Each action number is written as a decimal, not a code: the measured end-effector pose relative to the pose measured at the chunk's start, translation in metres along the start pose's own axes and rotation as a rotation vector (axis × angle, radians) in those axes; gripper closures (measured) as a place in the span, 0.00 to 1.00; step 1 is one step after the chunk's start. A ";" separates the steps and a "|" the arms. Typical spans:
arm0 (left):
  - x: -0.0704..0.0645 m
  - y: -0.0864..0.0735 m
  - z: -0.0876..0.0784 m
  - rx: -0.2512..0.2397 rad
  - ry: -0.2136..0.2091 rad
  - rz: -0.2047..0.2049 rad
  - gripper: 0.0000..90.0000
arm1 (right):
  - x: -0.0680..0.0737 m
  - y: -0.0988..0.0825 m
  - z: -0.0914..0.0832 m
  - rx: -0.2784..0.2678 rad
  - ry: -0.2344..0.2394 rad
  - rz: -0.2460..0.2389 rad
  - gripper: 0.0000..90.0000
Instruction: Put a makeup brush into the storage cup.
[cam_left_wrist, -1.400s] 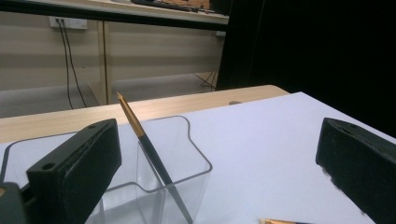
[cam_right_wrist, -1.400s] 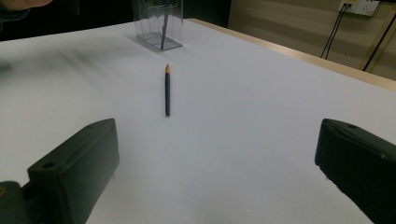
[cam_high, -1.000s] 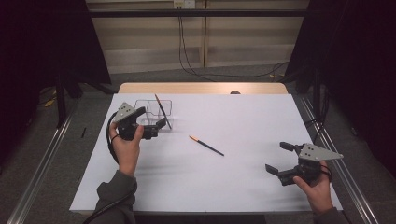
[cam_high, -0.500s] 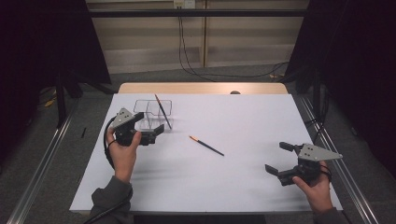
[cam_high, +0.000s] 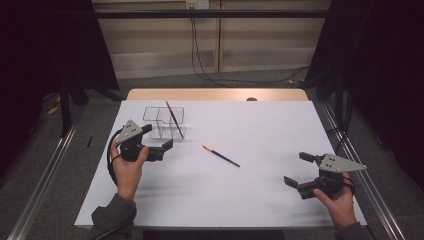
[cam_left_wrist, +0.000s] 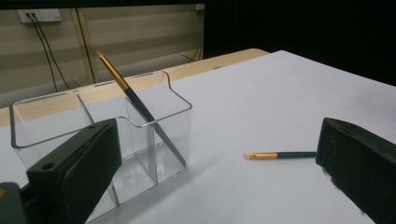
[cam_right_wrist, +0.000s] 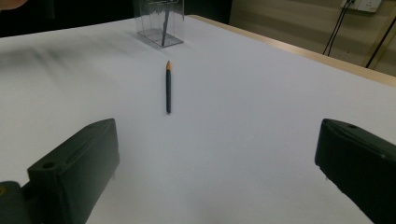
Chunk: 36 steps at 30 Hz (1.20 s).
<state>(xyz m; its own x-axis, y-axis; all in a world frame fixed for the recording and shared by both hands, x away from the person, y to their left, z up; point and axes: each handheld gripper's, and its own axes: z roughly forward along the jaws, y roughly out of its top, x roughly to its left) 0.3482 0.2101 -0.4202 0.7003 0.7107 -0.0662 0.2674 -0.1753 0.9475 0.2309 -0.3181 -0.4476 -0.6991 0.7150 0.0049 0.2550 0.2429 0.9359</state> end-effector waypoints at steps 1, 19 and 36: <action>0.000 -0.001 -0.001 0.005 -0.005 0.003 0.00 | 0.000 0.000 0.000 -0.001 0.001 -0.002 0.00; -0.004 -0.010 -0.014 0.042 -0.018 0.046 0.00 | 0.001 0.000 0.001 0.007 -0.003 0.001 0.00; -0.003 -0.019 -0.027 0.064 -0.021 0.053 0.00 | 0.001 -0.001 0.003 0.018 -0.003 -0.004 0.00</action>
<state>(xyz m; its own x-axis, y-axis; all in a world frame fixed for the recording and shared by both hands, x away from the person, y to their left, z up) 0.3229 0.2292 -0.4301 0.7283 0.6848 -0.0241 0.2712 -0.2558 0.9279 0.2320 -0.3160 -0.4496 -0.6979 0.7162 0.0002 0.2647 0.2577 0.9293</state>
